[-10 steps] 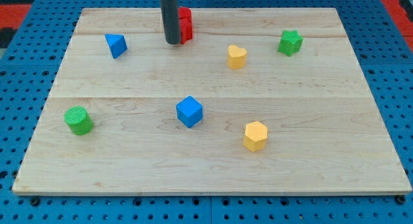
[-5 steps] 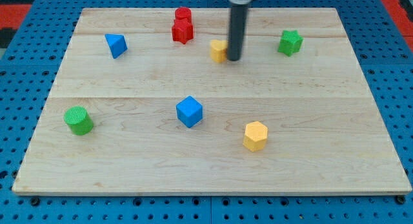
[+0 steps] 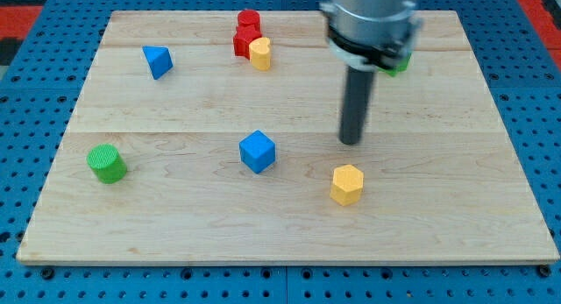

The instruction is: Move the yellow blocks to the bottom of the red star

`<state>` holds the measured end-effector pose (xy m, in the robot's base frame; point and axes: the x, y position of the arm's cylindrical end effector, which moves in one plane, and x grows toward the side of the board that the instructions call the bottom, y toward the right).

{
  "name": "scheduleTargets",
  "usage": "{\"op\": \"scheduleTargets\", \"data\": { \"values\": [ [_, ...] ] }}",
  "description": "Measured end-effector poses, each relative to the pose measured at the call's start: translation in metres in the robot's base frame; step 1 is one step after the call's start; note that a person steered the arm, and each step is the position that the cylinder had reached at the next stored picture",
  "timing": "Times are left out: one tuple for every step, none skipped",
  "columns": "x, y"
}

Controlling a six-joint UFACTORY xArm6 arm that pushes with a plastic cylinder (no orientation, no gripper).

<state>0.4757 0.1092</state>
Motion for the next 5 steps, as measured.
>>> {"op": "scheduleTargets", "data": {
  "values": [
    [0.05,0.025],
    [0.071,-0.038],
    [0.071,-0.105],
    [0.056,-0.142],
    [0.029,-0.147]
  ]
}}
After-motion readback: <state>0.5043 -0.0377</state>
